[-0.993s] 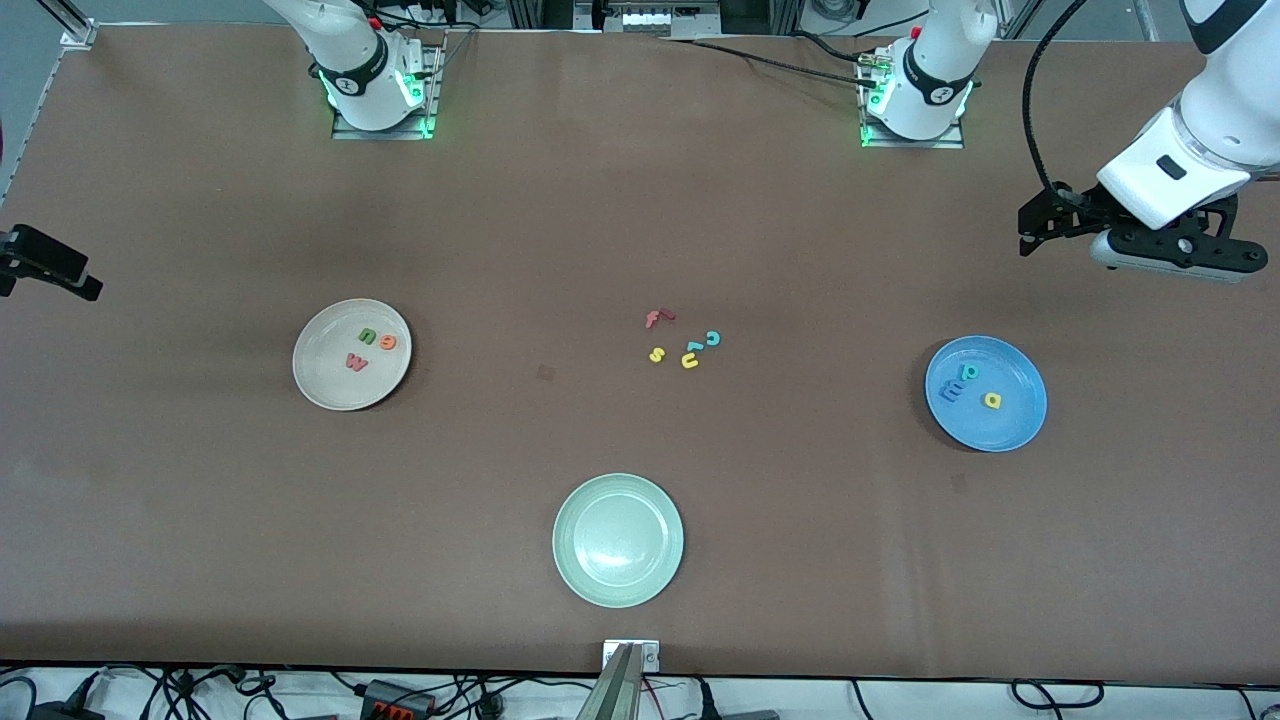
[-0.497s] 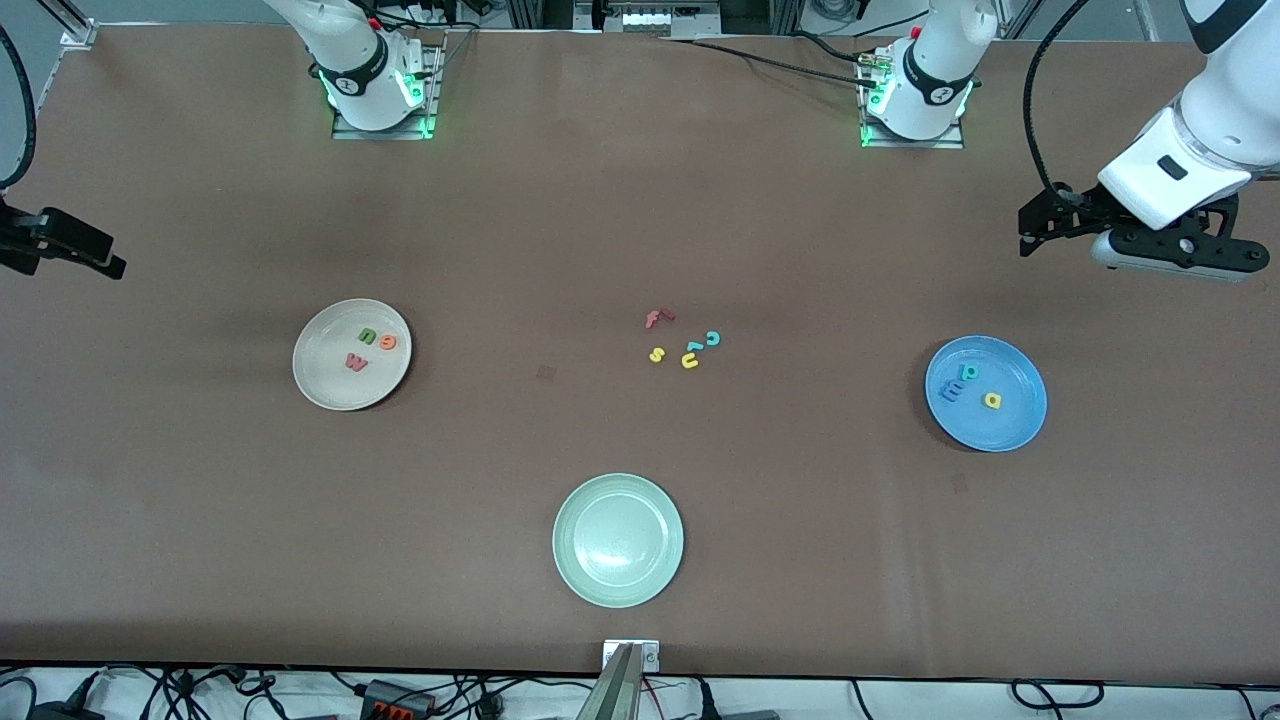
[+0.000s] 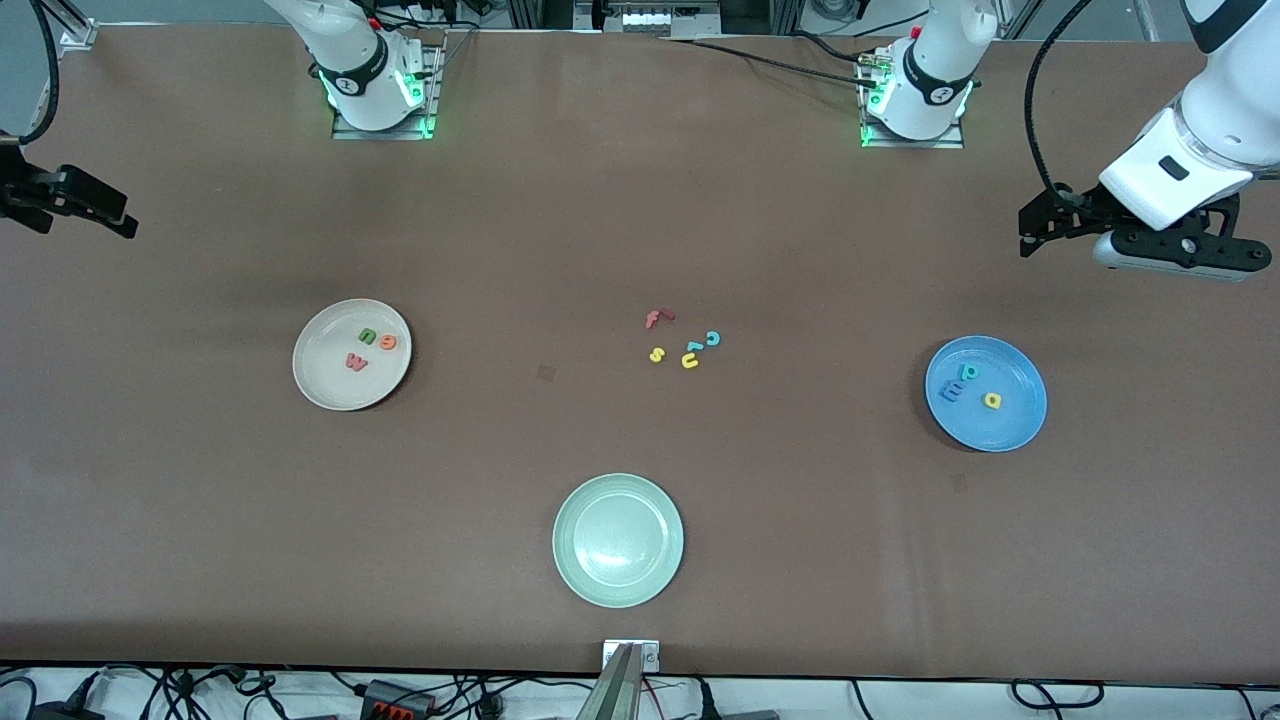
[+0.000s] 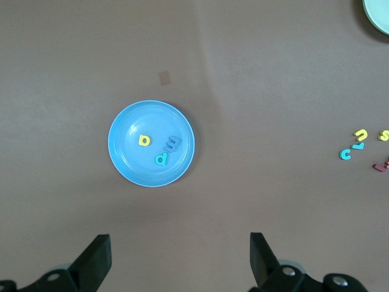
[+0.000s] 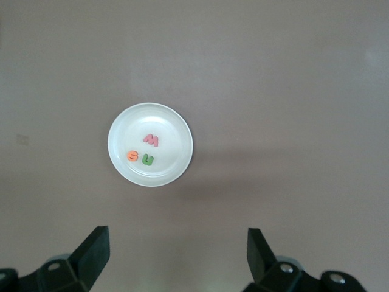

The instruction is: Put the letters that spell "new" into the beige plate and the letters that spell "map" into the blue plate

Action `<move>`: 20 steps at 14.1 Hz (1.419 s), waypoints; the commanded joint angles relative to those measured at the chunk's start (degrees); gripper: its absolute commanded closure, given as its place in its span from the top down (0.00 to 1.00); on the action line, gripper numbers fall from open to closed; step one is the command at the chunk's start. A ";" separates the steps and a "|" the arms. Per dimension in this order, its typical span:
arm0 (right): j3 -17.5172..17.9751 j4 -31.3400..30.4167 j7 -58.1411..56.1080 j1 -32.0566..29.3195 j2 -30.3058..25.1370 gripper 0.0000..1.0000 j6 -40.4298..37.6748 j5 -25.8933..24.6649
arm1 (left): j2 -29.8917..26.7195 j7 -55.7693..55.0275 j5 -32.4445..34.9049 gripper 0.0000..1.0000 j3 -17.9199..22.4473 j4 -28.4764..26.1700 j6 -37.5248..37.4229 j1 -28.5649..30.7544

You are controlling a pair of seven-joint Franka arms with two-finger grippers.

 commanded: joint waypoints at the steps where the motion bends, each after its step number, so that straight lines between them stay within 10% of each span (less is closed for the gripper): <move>1: 1.14 -1.60 -0.75 -0.80 -1.60 1.00 -0.29 -1.07 | 0.84 -0.58 -1.40 1.00 -0.06 2.12 -1.07 -0.08; 20: 1.22 -1.42 -0.75 -0.80 -1.78 1.00 -0.03 -0.89 | 4.71 -0.93 -1.22 1.00 -0.05 8.19 -3.88 -1.14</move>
